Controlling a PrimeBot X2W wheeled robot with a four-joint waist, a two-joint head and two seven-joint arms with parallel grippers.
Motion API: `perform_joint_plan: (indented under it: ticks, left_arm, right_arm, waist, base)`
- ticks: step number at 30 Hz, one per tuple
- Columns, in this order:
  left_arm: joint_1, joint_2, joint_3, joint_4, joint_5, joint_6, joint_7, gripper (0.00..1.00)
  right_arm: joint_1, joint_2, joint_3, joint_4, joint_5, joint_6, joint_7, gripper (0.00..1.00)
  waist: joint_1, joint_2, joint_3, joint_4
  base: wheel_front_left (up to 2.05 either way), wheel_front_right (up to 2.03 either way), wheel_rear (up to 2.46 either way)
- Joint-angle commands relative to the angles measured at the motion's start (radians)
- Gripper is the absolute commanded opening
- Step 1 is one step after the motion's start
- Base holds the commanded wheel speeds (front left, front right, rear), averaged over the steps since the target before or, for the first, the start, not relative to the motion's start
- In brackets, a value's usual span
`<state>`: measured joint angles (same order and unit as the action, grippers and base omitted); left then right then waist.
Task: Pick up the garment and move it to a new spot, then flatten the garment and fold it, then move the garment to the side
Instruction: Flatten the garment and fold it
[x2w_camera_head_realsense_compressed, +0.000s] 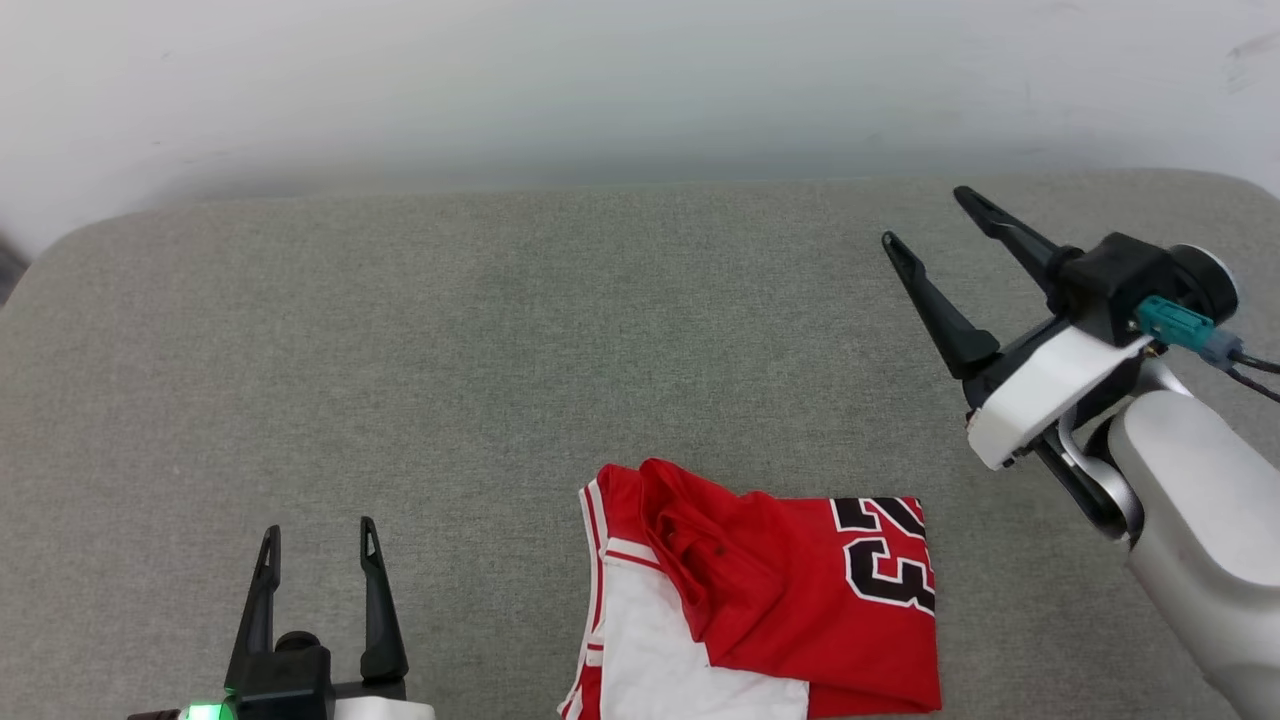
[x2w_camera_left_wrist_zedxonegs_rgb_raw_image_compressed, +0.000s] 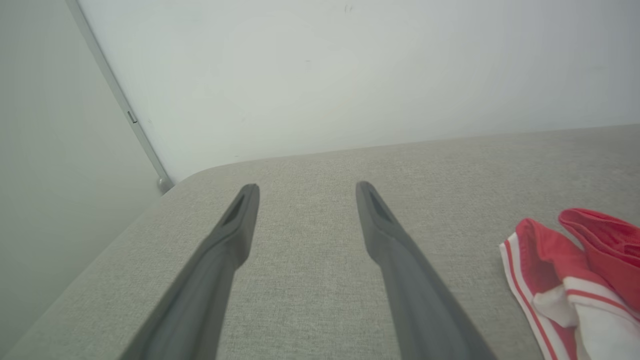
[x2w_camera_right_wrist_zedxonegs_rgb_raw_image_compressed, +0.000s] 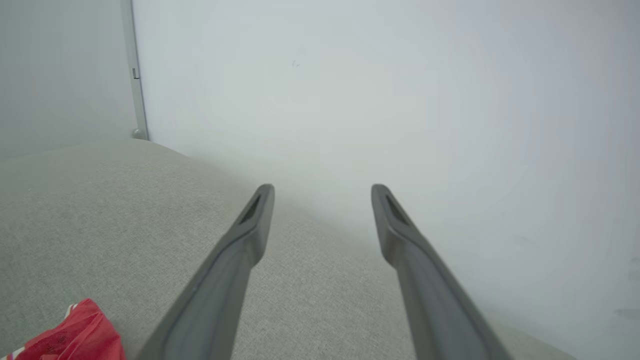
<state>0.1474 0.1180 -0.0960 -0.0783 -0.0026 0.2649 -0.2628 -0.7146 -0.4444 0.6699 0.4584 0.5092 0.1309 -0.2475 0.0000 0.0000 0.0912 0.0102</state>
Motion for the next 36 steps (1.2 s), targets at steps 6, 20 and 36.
perform_joint_plan:
  ticks: [6,20,36]
  left_arm:
    - [0.005,0.003,-0.008,-0.004,0.003,-0.002,-0.002,1.00]
    - [0.046,0.007,0.003,-0.009,-0.013,-0.023,-0.002,1.00]
    - [0.088,-0.016,0.022,0.009,-0.024,-0.078,-0.002,1.00]
  right_arm:
    - [0.219,0.092,-0.315,-0.135,-0.191,0.000,-0.016,1.00]
    - [0.681,0.308,-0.665,-0.411,-0.339,0.000,-0.017,1.00]
    - [0.898,0.393,-0.712,-0.473,-0.328,0.000,-0.017,1.00]
  waist:
    - [0.0000,0.0000,-0.015,-0.011]
    - [0.0000,0.0000,-0.058,-0.020]
    - [0.0000,0.0000,-0.100,-0.014]
  base:
    - [0.00,0.00,0.00]
    - [0.00,0.00,0.00]
    - [0.00,0.00,0.00]
